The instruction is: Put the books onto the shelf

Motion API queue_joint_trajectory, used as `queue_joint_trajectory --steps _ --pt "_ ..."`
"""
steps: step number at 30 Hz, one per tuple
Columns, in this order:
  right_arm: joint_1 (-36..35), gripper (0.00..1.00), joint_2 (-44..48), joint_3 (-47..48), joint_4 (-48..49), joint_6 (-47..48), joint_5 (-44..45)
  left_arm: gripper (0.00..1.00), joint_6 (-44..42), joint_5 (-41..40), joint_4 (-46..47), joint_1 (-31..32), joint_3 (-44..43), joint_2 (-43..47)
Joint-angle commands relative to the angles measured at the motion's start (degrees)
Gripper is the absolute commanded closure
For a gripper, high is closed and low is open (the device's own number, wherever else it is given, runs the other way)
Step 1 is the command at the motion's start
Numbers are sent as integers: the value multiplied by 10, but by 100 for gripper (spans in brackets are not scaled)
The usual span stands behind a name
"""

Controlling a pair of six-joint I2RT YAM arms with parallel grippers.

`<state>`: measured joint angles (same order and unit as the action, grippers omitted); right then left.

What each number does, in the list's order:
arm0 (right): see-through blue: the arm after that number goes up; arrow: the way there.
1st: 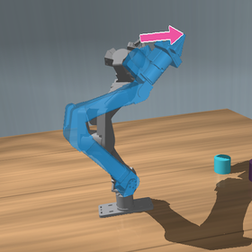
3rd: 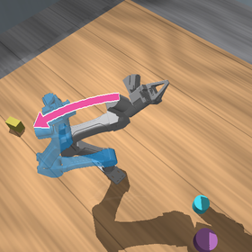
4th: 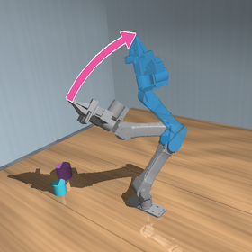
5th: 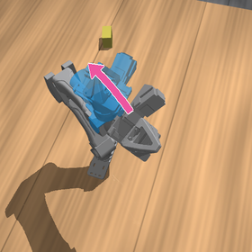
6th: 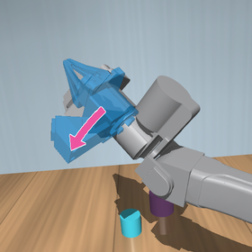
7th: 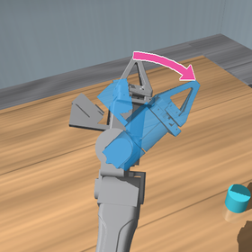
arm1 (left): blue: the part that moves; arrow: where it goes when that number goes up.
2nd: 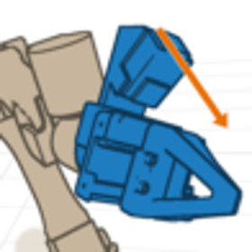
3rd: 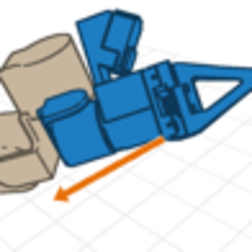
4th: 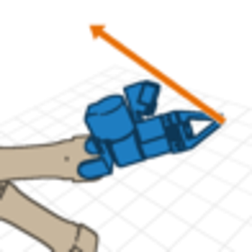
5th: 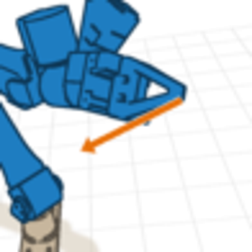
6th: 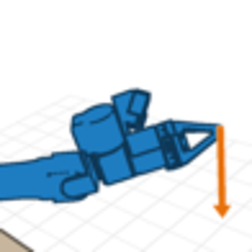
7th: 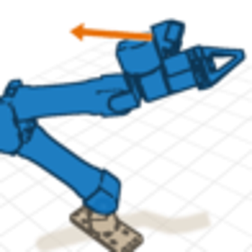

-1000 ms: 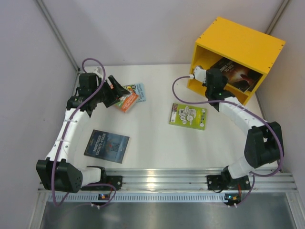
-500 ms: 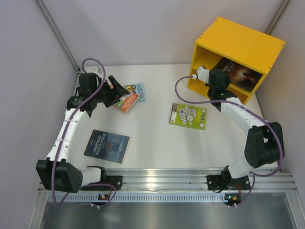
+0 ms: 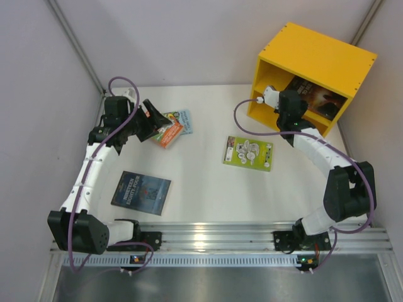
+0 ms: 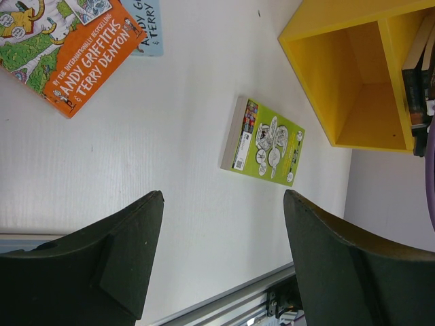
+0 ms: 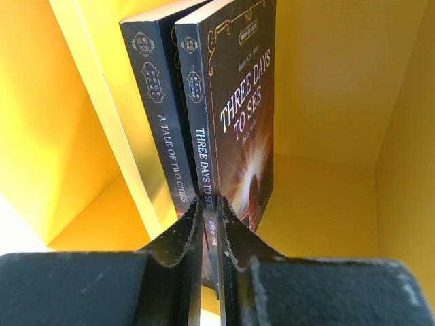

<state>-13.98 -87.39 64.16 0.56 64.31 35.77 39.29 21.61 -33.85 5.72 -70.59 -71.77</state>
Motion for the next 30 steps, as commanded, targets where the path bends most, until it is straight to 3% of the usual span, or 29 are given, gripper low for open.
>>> queue_joint_trajectory --steps 1,21,30 --pt "15 100 29 2 30 -9 19 24 -4 0 13 -1 -3 8" --pt "31 96 25 11 26 -16 18 24 -8 -3 10 -1 -5 13" --pt "29 85 41 11 4 -39 -3 24 -6 -2 11 -1 -3 10"
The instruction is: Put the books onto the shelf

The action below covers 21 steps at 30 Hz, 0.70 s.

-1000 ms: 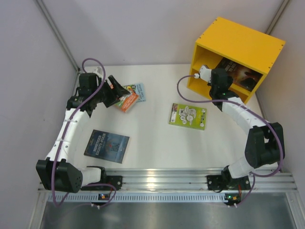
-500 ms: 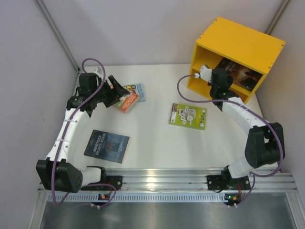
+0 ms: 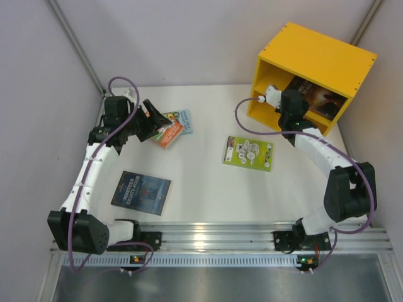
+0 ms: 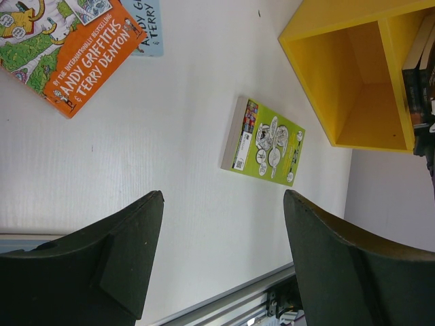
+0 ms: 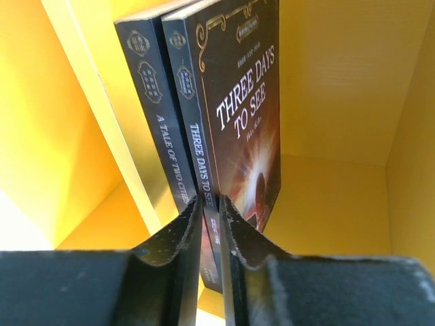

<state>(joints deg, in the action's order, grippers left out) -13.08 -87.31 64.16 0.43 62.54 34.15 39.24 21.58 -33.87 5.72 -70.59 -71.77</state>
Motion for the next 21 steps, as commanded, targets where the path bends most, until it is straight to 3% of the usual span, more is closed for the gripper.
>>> queue_joint_trajectory --steps 1,10,16,21 --pt "19 84 42 11 2 -22 10 24 -6 -1 13 -1 -4 11" --pt "10 76 79 8 -45 -49 -24 24 -3 -2 14 -1 -3 9" --pt "10 86 87 3 -57 -58 -30 24 -2 -2 14 0 -3 10" --pt "10 89 80 0 -63 -66 -44 24 -2 -2 13 -1 -3 12"
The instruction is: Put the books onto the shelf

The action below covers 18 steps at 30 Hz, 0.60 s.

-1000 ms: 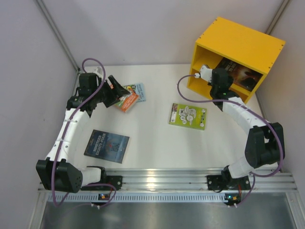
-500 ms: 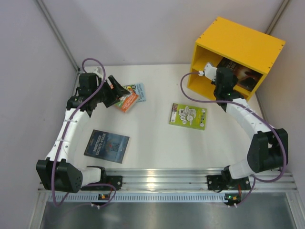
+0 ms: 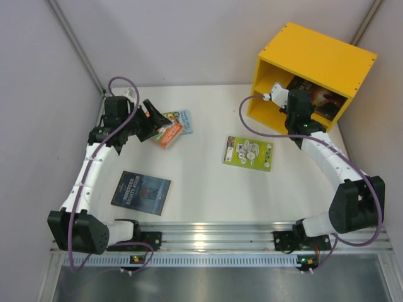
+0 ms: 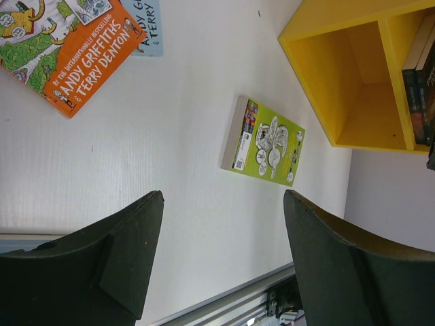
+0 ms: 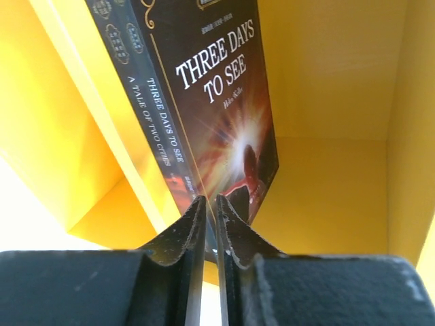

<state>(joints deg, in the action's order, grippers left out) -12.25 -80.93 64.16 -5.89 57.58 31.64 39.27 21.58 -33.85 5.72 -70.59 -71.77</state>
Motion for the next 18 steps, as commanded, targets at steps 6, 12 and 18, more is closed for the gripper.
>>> queue_joint_trajectory --steps 6,12,18 --pt "5 92 -7 14 0 -16 -11 24 -4 -6 12 -1 -7 9" --pt "7 92 -20 20 1 -15 -6 24 -6 -8 11 -1 -5 8" --pt "14 92 -25 16 10 -16 -9 23 -5 -7 12 -1 -4 7"
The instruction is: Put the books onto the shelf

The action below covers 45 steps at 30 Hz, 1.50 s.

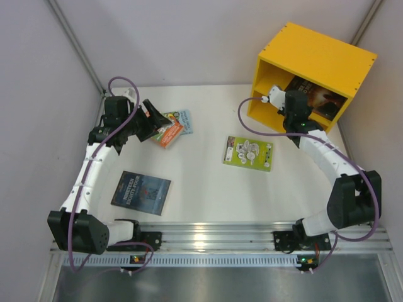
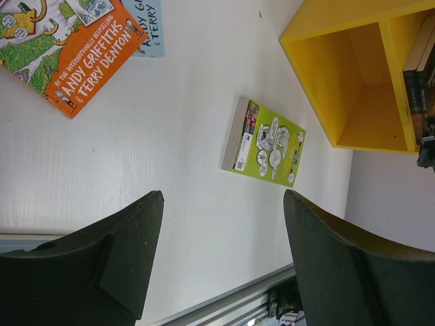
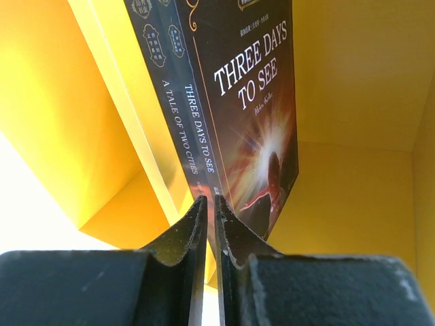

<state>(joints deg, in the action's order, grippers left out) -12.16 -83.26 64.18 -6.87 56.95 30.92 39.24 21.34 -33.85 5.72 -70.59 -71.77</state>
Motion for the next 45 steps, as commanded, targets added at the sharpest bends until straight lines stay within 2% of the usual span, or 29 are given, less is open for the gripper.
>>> queue_joint_trajectory --steps 1,30,36,40,43,44,45 --pt "15 92 -3 16 22 -10 2 23 -6 -5 12 -1 -4 7" --pt "25 92 -21 32 26 -18 6 24 -11 -14 10 -1 2 9" --pt "-26 90 12 60 -43 -67 -29 24 -30 -48 9 -1 19 23" --pt "-99 87 20 86 -97 -118 -29 26 -13 -59 5 -4 33 13" --pt "-177 80 3 120 -125 -210 -26 26 -3 -96 14 -7 52 15" --pt "-195 72 -4 130 -138 -240 -29 26 1 -112 17 -11 68 18" --pt "-223 69 -10 150 -142 -315 -32 25 4 -125 19 -16 76 18"
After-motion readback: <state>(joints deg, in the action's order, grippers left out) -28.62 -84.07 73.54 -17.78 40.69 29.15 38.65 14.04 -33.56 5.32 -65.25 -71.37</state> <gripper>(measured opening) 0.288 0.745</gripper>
